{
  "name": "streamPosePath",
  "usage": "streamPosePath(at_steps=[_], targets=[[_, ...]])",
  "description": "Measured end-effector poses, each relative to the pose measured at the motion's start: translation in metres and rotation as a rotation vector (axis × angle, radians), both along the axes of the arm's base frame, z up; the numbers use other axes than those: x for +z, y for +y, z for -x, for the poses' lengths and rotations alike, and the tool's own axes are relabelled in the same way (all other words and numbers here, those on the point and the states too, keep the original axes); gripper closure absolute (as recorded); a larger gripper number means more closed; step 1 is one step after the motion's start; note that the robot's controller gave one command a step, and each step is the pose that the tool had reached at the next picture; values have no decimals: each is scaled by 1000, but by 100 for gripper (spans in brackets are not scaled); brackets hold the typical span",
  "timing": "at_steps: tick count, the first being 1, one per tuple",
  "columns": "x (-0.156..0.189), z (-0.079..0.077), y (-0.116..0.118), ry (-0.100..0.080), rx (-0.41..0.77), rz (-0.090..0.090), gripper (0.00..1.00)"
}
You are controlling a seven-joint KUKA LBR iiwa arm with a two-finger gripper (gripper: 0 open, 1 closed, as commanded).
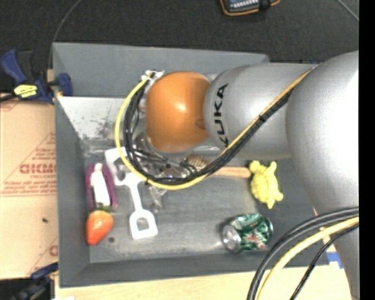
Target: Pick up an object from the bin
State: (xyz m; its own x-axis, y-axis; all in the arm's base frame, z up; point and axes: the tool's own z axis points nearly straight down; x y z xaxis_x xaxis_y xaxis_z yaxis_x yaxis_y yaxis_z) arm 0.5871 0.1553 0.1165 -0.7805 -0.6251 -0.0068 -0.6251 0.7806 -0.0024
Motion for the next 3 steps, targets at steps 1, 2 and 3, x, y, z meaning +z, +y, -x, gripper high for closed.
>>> streamPosePath(at_steps=[1,2,3], targets=[[44,47,0,1,-66,0,0],[-12,89,15,8,390,1,0],[-46,66,-18,-9,462,3,0]])
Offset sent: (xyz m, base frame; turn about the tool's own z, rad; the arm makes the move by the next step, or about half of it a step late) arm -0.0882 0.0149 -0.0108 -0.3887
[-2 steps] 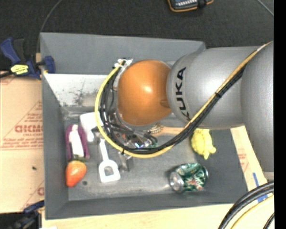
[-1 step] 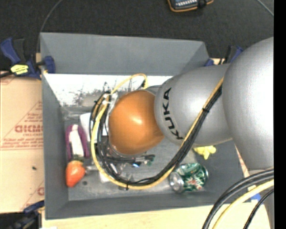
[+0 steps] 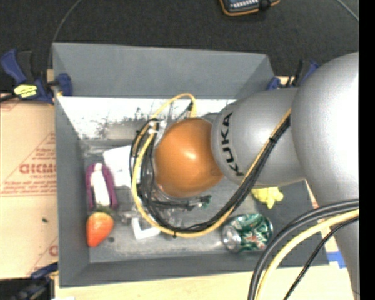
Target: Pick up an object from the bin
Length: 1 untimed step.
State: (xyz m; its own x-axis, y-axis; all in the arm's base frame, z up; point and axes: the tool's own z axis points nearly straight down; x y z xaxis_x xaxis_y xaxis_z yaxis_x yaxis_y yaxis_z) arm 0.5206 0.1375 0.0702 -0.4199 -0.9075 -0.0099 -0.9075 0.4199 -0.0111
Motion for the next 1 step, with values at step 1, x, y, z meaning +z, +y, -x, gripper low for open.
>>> streamPosePath(at_steps=[1], targets=[[1,-6,4,3,-65,-6,100]])
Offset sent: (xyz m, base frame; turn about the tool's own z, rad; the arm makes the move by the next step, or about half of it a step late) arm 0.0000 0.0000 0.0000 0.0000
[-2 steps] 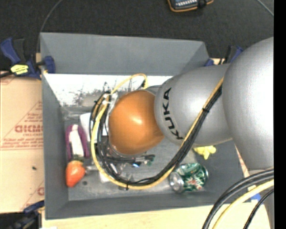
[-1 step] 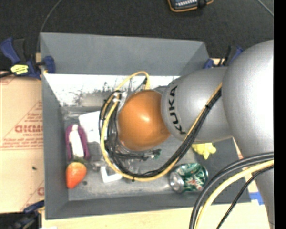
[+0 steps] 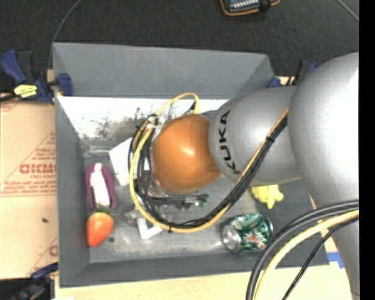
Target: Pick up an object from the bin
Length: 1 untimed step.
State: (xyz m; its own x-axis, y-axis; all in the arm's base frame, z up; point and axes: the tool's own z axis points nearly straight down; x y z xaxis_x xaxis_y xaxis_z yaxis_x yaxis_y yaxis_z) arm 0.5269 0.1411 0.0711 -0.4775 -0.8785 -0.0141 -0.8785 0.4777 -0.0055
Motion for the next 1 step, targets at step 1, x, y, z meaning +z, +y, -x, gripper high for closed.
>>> streamPosePath(at_steps=[1], targets=[[0,-1,0,0,-10,-1,100]])
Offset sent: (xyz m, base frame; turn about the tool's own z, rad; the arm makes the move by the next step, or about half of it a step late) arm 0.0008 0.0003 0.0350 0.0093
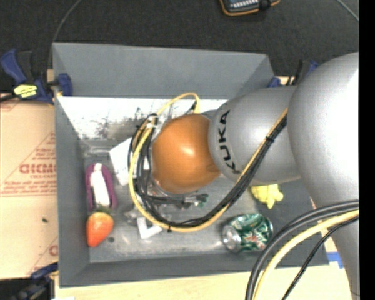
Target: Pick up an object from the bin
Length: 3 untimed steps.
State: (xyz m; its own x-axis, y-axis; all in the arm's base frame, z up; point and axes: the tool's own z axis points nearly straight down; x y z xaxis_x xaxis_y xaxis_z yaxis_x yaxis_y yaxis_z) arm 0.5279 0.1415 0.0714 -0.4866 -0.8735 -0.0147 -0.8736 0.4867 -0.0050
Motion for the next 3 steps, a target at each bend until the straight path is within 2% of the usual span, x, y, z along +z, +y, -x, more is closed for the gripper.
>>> streamPosePath(at_steps=[2,3], targets=[[46,1,-1,5,-4,1,100],[75,0,-1,1,-6,0,100]])
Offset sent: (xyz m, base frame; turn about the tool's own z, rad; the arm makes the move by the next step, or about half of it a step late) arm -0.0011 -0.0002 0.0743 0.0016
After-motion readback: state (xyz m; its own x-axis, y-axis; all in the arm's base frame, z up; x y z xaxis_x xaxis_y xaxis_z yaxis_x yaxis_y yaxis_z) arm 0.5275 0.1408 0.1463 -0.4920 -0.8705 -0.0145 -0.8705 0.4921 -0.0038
